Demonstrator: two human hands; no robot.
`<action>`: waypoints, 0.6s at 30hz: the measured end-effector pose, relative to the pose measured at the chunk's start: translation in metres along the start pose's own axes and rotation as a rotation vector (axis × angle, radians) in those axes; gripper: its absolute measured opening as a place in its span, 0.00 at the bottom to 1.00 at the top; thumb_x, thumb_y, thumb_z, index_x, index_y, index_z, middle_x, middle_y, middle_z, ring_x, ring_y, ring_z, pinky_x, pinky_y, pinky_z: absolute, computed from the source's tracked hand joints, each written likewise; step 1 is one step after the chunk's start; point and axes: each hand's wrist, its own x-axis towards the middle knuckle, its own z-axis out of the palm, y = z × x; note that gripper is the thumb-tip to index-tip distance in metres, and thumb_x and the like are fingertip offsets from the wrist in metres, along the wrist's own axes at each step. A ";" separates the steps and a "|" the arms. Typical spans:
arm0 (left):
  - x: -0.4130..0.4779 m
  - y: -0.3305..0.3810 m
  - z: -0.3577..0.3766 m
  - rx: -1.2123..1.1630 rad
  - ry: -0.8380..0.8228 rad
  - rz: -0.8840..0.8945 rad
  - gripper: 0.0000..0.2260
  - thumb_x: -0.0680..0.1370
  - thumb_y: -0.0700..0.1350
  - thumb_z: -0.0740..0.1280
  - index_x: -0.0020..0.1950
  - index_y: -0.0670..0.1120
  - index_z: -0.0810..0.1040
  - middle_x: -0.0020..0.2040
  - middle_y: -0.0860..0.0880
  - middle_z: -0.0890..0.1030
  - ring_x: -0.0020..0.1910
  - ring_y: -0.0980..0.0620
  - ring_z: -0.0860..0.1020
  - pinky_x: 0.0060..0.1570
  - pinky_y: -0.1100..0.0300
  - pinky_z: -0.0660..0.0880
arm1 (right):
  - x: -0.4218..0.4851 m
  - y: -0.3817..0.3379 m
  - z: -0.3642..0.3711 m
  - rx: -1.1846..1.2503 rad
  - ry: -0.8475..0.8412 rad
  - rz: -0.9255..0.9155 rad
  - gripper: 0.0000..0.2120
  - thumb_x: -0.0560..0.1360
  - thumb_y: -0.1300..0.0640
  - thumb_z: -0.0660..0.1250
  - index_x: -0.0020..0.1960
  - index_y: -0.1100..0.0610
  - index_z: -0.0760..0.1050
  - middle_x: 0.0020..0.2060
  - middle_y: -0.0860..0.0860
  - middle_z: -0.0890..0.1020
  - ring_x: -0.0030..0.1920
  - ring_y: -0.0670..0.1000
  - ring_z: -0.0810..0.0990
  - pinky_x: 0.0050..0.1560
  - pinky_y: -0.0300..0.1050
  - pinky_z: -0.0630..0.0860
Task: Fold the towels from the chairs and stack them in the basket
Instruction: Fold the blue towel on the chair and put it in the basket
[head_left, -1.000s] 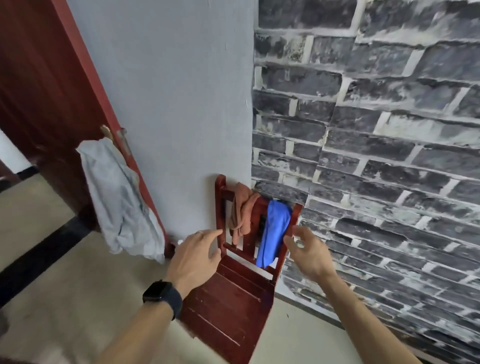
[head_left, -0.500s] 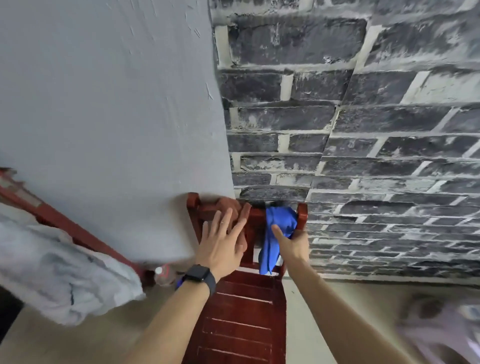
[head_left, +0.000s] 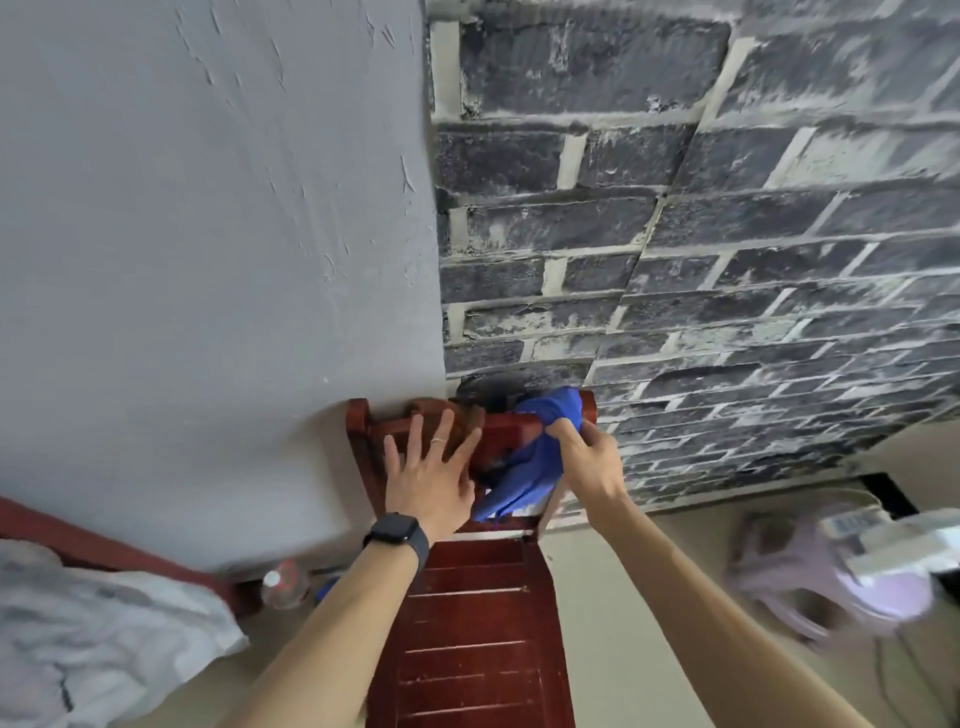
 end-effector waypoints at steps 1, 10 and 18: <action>-0.001 0.003 -0.004 -0.008 0.012 -0.012 0.27 0.78 0.56 0.57 0.78 0.60 0.59 0.82 0.49 0.53 0.80 0.39 0.48 0.72 0.31 0.48 | -0.012 -0.011 -0.019 0.056 -0.030 -0.034 0.10 0.75 0.53 0.67 0.39 0.58 0.78 0.31 0.49 0.77 0.36 0.50 0.72 0.38 0.46 0.67; -0.092 0.115 -0.090 -1.280 -0.113 0.005 0.23 0.76 0.69 0.57 0.43 0.54 0.83 0.45 0.56 0.85 0.47 0.57 0.80 0.52 0.56 0.74 | -0.111 -0.024 -0.151 0.286 -0.433 -0.003 0.14 0.70 0.55 0.72 0.46 0.66 0.80 0.41 0.62 0.83 0.42 0.59 0.81 0.47 0.51 0.75; -0.164 0.187 -0.040 -1.650 -0.305 -0.337 0.07 0.77 0.45 0.71 0.54 0.45 0.84 0.51 0.45 0.86 0.48 0.50 0.83 0.49 0.58 0.77 | -0.163 0.095 -0.173 -0.164 -0.307 0.064 0.30 0.66 0.44 0.80 0.62 0.50 0.71 0.50 0.47 0.85 0.49 0.49 0.85 0.52 0.53 0.81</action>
